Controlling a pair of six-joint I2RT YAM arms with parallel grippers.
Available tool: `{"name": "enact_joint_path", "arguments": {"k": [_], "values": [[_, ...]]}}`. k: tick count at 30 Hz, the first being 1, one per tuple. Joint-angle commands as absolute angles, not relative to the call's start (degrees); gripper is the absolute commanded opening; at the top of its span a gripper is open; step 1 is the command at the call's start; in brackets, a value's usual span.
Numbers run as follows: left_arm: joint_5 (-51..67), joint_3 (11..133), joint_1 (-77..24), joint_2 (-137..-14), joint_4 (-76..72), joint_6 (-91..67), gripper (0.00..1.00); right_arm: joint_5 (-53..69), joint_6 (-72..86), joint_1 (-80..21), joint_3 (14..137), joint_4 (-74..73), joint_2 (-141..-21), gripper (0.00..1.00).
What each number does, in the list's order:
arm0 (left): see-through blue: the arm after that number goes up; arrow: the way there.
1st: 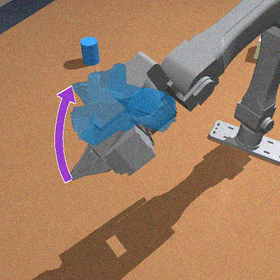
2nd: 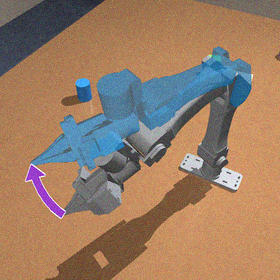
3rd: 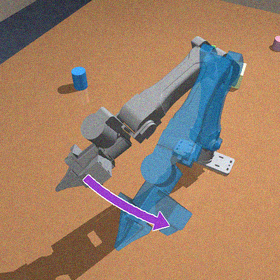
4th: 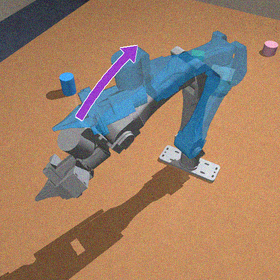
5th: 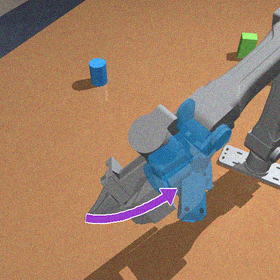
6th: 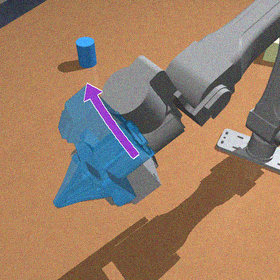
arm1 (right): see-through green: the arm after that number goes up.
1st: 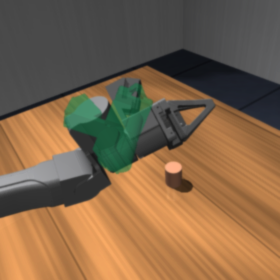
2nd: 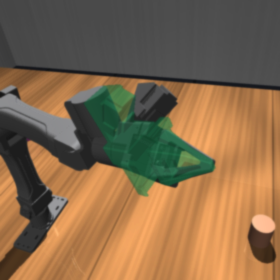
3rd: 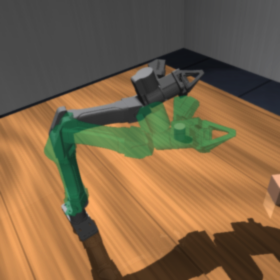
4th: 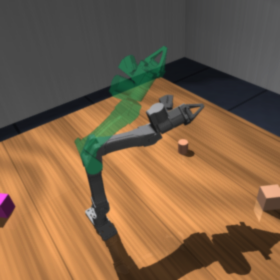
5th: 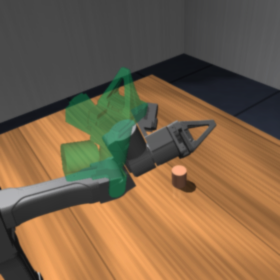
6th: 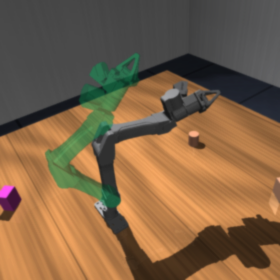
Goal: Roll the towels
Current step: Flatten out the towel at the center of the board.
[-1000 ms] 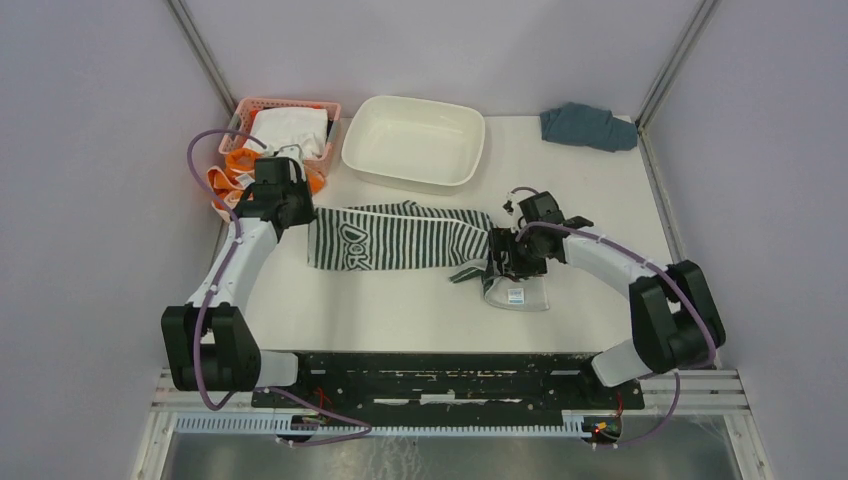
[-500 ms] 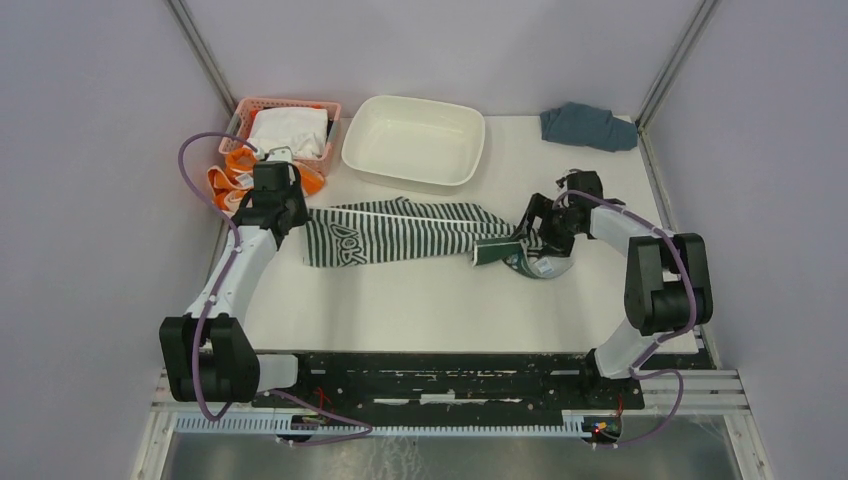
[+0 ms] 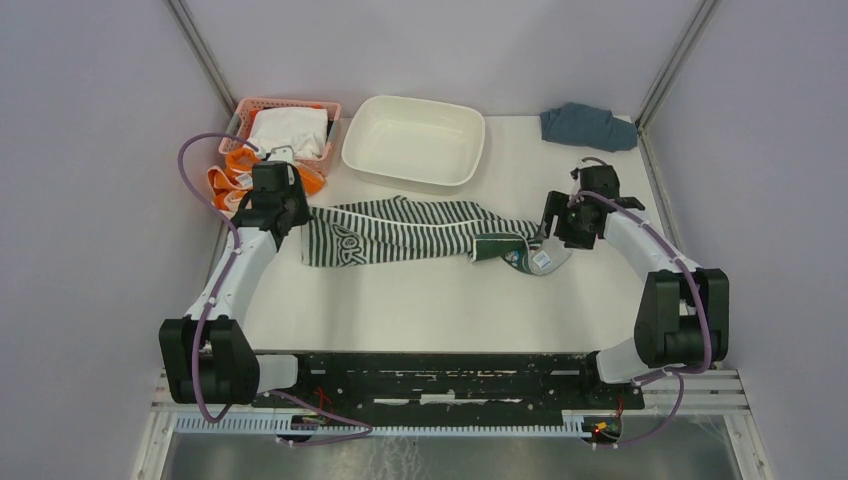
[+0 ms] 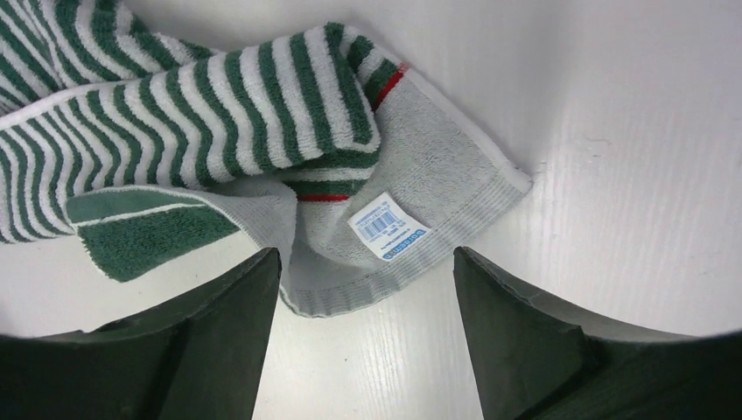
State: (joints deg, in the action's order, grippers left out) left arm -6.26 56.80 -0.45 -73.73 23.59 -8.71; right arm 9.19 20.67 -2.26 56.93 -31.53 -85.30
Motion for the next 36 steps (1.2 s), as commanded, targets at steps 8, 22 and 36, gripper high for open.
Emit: {"name": "enact_joint_path", "arguments": {"k": [8, 22, 36], "values": [[-7.2, 57.6, -0.4, -72.5, 21.2, -10.9, 0.03, -2.1, 17.3, -5.4, 59.5, -34.1, -89.1, 0.86], [-6.9, 57.1, -0.4, -71.9, 20.7, -10.9, 0.03, -3.2, 16.7, -0.2, 61.0, -32.0, -96.0, 0.64], [-7.0, 57.8, -0.4, -72.7, 20.7, -11.2, 0.03, 1.8, 15.8, 1.8, 63.4, -33.0, -103.7, 0.45]]}}
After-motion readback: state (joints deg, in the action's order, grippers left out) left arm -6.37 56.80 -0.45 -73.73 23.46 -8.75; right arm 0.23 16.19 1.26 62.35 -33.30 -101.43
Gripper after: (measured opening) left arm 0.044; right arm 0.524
